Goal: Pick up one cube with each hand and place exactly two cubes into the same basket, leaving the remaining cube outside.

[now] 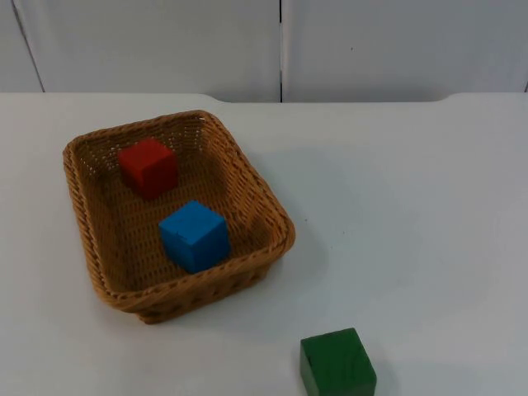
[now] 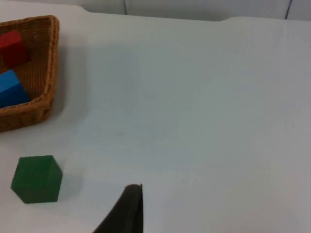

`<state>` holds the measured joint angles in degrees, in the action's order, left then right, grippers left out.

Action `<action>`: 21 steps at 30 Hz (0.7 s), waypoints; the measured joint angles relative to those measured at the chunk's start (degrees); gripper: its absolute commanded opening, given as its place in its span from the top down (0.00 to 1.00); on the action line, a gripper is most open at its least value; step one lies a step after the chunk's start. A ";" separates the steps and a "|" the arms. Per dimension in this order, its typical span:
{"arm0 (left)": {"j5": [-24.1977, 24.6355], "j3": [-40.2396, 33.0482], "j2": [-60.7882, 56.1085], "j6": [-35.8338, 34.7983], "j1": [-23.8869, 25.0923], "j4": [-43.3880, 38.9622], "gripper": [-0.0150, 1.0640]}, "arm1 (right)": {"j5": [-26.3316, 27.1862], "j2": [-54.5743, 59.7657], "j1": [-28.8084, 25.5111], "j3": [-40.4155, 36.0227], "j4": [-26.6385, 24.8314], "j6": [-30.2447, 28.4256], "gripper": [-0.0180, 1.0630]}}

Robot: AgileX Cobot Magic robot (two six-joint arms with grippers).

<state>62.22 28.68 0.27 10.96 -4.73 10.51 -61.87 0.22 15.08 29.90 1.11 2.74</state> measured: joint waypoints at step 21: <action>0.00 0.00 0.00 0.00 0.00 0.00 0.01 | 0.00 0.00 -12.25 0.00 -0.09 0.00 0.01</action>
<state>62.22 28.68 0.27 10.96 -4.73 10.51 -61.87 0.22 2.83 29.90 1.02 2.74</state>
